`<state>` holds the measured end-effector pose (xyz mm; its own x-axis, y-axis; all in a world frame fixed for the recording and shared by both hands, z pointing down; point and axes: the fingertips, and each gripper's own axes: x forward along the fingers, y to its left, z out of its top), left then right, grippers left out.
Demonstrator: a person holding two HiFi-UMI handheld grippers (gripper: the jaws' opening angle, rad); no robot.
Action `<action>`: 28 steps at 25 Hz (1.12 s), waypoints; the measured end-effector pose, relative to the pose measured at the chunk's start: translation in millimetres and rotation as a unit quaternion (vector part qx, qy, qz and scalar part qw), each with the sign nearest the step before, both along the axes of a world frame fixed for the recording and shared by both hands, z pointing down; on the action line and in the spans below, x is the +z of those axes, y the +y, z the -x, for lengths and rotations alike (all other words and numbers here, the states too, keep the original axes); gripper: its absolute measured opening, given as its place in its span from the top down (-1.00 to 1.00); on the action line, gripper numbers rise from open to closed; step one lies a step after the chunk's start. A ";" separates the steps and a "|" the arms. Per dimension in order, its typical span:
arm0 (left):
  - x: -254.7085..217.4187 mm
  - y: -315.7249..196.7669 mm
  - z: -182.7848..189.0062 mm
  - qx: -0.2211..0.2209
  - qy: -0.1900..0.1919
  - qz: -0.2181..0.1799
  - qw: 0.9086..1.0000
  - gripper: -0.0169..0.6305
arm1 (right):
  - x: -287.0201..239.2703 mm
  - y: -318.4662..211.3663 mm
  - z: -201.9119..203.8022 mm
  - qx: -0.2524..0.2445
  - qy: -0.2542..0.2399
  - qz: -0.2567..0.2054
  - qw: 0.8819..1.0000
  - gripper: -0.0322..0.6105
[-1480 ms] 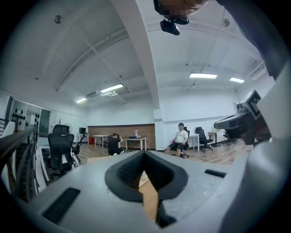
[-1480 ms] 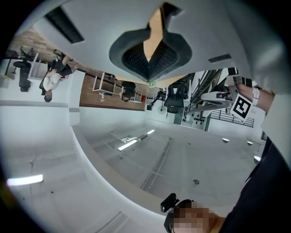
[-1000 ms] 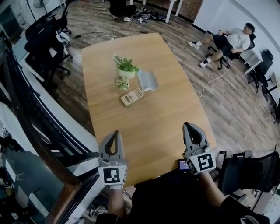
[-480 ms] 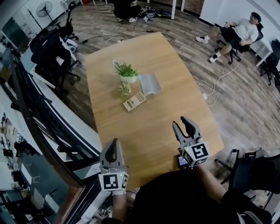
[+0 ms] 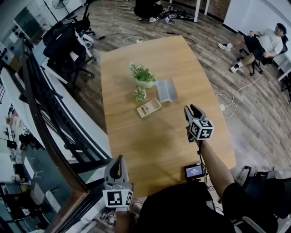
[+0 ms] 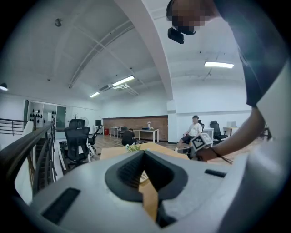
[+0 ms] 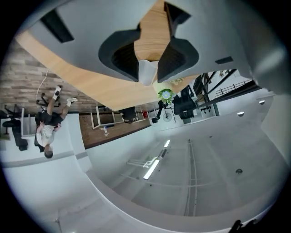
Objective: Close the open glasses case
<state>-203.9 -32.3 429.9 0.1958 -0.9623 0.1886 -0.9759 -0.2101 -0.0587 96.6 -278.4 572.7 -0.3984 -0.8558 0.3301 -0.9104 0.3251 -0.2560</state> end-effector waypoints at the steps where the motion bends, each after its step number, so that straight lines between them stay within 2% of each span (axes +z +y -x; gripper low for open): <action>1: 1.3 2.8 1.8 -0.005 -0.002 0.006 1.000 0.95 | 12.2 -18.2 3.0 0.002 -0.005 0.014 1.000 0.47; 5: 4.1 9.5 3.8 -0.020 -0.005 0.025 0.999 0.95 | 54.6 -79.4 12.0 0.015 -0.042 0.066 0.997 0.46; 8: 5.7 8.5 3.1 -0.022 -0.010 0.028 0.999 0.95 | 74.1 -119.1 16.9 0.031 -0.091 0.099 0.990 0.46; 11: 12.8 12.2 8.0 -0.025 -0.015 0.048 0.998 0.95 | 100.1 -136.0 25.5 0.051 -0.146 0.132 0.979 0.43; 13: 16.0 11.8 9.7 -0.028 -0.019 0.058 0.998 0.95 | 114.6 -142.5 26.6 0.056 -0.156 0.148 0.975 0.42; 20: 15.5 -5.0 12.7 -0.034 -0.020 0.062 0.997 0.95 | 126.8 -158.7 37.8 0.039 -0.158 0.155 0.974 0.43; 22: 17.2 -7.5 11.2 -0.032 -0.019 0.062 0.997 0.95 | 128.5 -160.9 43.7 0.029 -0.141 0.160 0.976 0.43; 24: 19.5 -7.9 9.6 -0.031 -0.017 0.064 0.997 0.95 | 132.2 -159.9 47.6 0.023 -0.117 0.167 0.979 0.50; 27: 21.0 -6.0 8.7 -0.031 -0.017 0.067 0.997 0.95 | 137.7 -158.1 43.3 0.040 -0.090 0.175 0.980 0.82; 28: 21.3 -5.0 9.3 -0.033 -0.017 0.068 0.997 0.95 | 138.7 -157.8 41.9 0.044 -0.083 0.177 0.980 0.83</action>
<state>-213.2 -37.3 451.2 0.1248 -0.9380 0.3235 -0.9857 -0.1544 -0.0672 54.6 -436.2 711.4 -0.4012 -0.7330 0.5493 -0.8674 0.1113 -0.4850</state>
